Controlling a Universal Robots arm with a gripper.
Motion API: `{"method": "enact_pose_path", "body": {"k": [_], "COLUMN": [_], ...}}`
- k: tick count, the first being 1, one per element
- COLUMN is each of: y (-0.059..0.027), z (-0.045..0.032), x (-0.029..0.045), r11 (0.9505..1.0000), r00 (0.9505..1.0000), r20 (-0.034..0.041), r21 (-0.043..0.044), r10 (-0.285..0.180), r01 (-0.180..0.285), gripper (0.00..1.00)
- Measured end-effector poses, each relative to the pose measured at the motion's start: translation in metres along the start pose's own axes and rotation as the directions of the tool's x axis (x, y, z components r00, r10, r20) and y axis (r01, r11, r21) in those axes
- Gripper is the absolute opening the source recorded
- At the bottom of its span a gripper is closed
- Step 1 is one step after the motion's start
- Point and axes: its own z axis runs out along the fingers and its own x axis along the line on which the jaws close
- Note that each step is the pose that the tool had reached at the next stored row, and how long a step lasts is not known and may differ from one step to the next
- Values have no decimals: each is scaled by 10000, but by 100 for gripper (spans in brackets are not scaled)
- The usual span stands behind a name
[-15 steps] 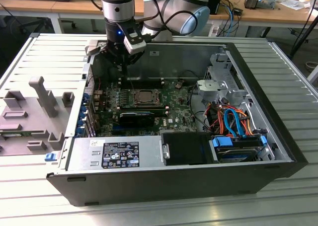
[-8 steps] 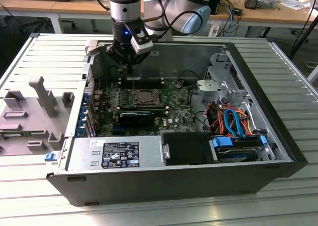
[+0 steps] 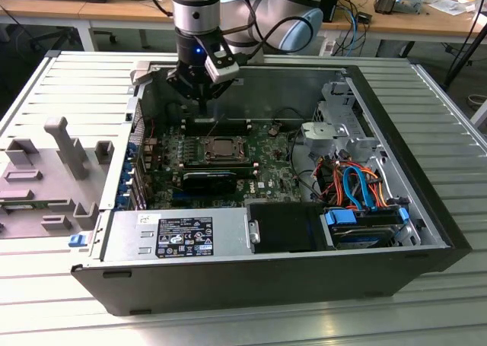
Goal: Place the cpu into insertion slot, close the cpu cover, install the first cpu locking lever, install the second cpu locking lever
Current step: 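Install the first cpu locking lever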
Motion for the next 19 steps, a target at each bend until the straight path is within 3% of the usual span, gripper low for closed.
{"method": "enact_pose_path", "body": {"k": [19], "y": [0], "z": [10], "x": [-32], "r11": [10000], "r00": [10000], "r20": [1], "r21": [0], "r10": [0], "r01": [0], "gripper": [11]}}
